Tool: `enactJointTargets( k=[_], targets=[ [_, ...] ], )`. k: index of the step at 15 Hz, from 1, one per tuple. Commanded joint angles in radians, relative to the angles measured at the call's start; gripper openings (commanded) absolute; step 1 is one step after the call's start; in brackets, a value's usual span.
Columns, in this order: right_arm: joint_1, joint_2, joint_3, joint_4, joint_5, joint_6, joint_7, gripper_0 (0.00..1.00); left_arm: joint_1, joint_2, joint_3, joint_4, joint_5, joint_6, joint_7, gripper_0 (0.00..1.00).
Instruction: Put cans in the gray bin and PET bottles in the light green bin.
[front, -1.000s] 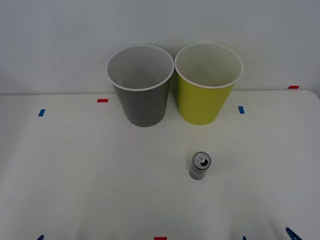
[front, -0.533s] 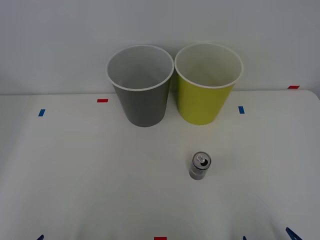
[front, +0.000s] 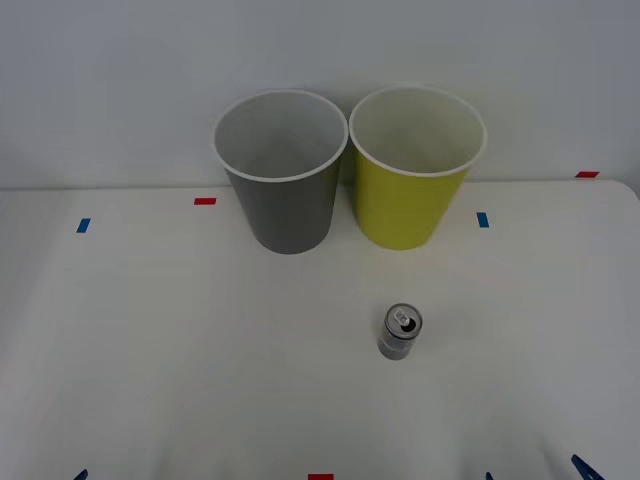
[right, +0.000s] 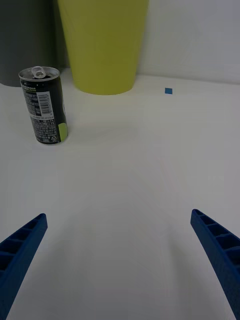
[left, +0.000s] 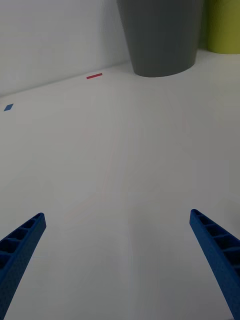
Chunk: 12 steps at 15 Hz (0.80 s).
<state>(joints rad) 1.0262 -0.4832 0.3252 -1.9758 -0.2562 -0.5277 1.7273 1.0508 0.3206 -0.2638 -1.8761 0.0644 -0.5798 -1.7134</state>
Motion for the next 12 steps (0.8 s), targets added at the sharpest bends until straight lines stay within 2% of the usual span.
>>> enactJointTargets(
  k=[1, 12],
  targets=[
    [0.0, 0.0, 0.0, 0.0, 0.0, 0.0, 0.0, 1.0, 0.0, 0.0, 0.0, 0.0, 0.0, 0.0, 0.0, 1.0],
    [0.0, 0.0, 0.0, 0.0, 0.0, 0.0, 0.0, 1.0, 0.0, 0.0, 0.0, 0.0, 0.0, 0.0, 0.0, 1.0]
  ],
)
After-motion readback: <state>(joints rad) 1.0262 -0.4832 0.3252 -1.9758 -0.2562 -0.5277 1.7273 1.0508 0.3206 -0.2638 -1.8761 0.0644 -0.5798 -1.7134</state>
